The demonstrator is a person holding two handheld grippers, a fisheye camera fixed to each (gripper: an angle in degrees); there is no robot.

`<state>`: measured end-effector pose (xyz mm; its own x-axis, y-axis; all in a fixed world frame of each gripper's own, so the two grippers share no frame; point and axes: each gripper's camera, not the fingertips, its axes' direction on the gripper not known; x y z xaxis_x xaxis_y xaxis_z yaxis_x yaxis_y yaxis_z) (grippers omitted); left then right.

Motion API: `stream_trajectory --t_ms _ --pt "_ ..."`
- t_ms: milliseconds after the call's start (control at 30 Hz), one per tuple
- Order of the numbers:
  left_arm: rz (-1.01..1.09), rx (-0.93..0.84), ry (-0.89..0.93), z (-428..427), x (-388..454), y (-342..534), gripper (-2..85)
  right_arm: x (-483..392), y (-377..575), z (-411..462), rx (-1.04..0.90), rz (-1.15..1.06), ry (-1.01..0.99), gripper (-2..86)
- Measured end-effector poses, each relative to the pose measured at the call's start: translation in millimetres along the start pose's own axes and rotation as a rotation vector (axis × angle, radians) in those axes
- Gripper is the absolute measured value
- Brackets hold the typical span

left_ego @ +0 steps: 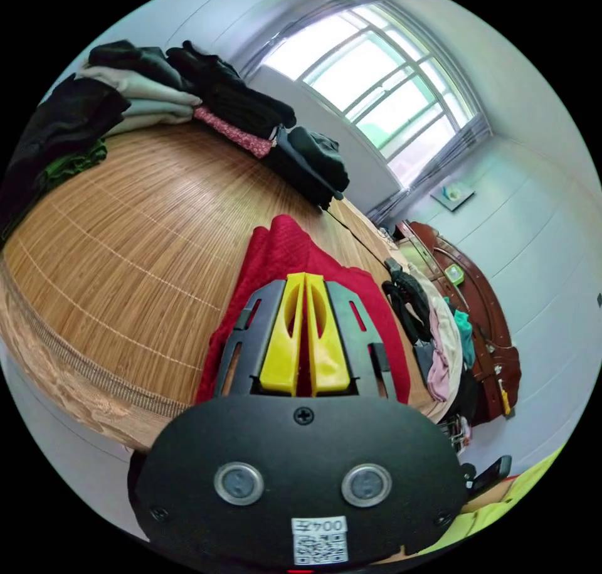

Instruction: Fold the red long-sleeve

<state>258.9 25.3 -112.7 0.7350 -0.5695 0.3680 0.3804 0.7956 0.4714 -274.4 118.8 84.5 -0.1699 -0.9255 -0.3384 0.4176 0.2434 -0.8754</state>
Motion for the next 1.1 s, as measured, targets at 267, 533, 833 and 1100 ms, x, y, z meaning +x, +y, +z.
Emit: stream_trajectory --t_ms 267,533,833,1100 --pt "0.046 0.015 0.023 -2 3 -8 0.1 0 -8 20 -0.119 0.132 -0.182 13.4" --pt "-0.014 -0.019 0.059 -1 -7 -25 0.3 -73 -32 26 -0.091 -0.001 -0.010 13.4" --pt "-0.057 -0.073 0.081 5 -17 -37 0.6 -138 -39 -9 0.106 -0.302 0.211 4.6" --pt "-0.076 -0.034 0.134 14 -26 -23 0.6 -170 -16 35 -0.016 -0.499 0.143 5.2"
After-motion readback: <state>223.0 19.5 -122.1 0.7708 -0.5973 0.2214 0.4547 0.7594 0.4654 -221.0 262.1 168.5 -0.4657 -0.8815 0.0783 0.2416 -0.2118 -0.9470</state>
